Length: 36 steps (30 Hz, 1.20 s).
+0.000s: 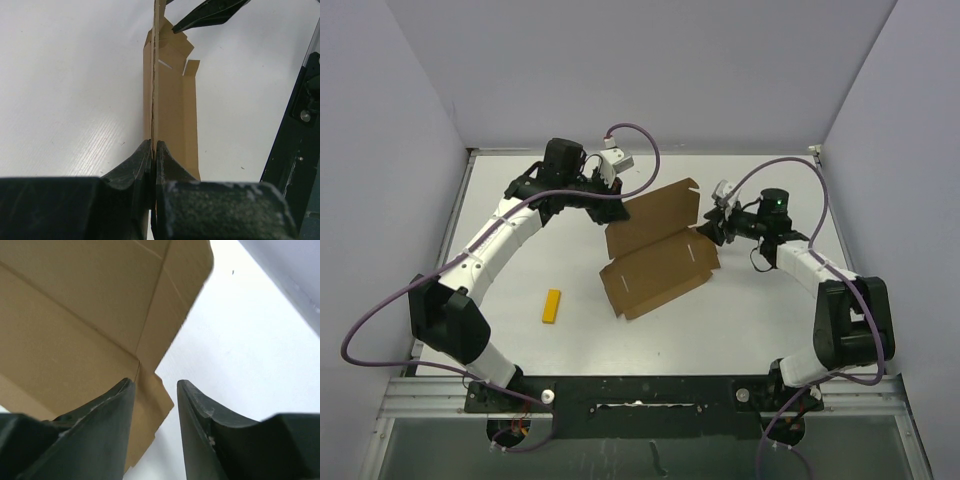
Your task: Fold the paper box
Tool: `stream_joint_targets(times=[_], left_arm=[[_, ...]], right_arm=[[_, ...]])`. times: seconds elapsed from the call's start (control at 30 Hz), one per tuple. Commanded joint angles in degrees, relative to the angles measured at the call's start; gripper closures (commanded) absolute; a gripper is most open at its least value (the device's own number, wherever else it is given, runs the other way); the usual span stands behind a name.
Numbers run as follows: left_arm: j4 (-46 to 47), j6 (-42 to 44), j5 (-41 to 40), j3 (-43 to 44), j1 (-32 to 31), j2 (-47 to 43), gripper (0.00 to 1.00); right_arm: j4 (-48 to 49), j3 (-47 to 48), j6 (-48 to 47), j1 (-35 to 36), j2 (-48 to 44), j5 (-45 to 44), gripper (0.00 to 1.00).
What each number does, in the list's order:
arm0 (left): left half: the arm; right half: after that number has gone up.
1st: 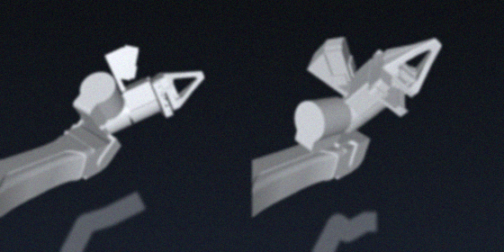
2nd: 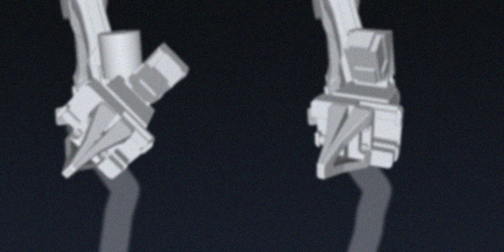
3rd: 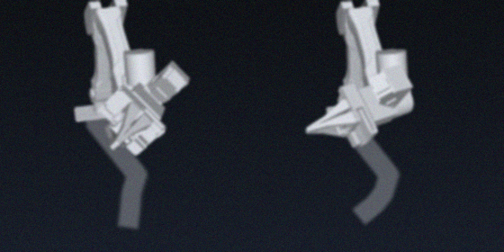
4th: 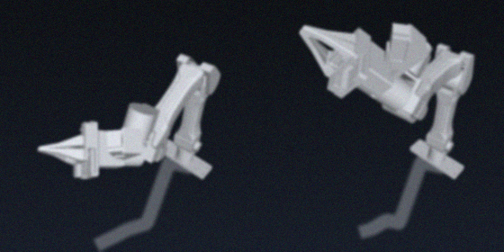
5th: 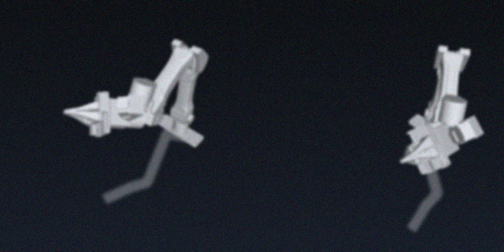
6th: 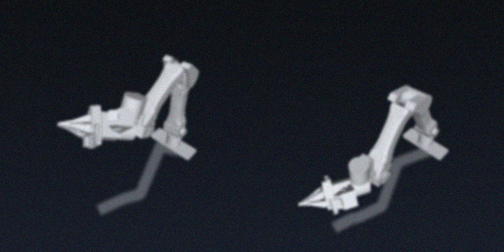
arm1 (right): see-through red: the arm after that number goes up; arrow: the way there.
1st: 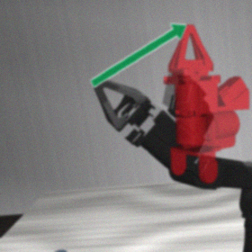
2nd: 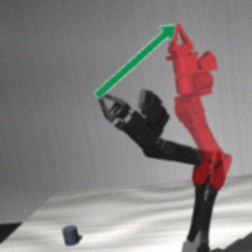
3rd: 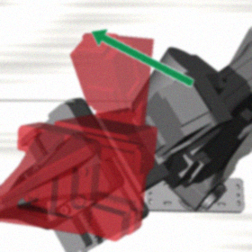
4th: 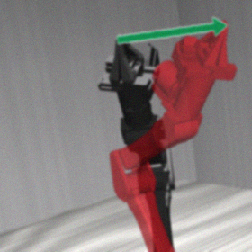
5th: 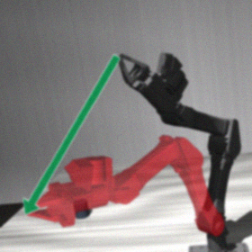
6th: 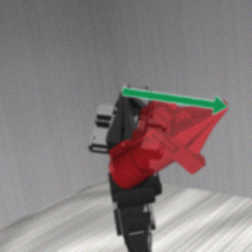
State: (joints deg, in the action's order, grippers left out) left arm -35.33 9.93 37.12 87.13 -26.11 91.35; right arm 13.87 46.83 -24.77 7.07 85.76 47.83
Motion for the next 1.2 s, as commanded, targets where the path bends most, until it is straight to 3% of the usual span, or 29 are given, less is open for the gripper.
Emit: stream_joint_targets(times=[0.0,0.27,0.67,0.9,1.07,1.17], left_arm=[[1.2,0.4,1.8,2.1,-0.2,-2.9,1.00],[1.2,0.3,2.3,2.2,-0.2,-3.3,1.00],[1.4,0.0,3.3,2.6,-0.4,-3.1,1.00],[1.3,0.1,3.3,2.8,-0.4,-3.3,1.00],[0.8,0.3,3.1,3.6,-0.4,-3.3,1.00],[0.9,-0.6,3.2,3.5,-0.5,-4.0,1.00]], right_arm=[[-18.2,5.2,-4.1,-1.3,0.1,1.8,0.58],[-33.8,15.3,-7.1,-6.7,6.1,8.8,0.43],[-43.5,25.5,-7.4,-5.0,16.5,8.4,0.42],[-50.0,30.1,-10.7,-4.6,20.3,9.4,0.63],[-52.6,30.7,-14.7,-4.0,20.0,12.4,1.00],[-49.0,28.3,-15.2,-3.8,16.5,13.4,1.00]])
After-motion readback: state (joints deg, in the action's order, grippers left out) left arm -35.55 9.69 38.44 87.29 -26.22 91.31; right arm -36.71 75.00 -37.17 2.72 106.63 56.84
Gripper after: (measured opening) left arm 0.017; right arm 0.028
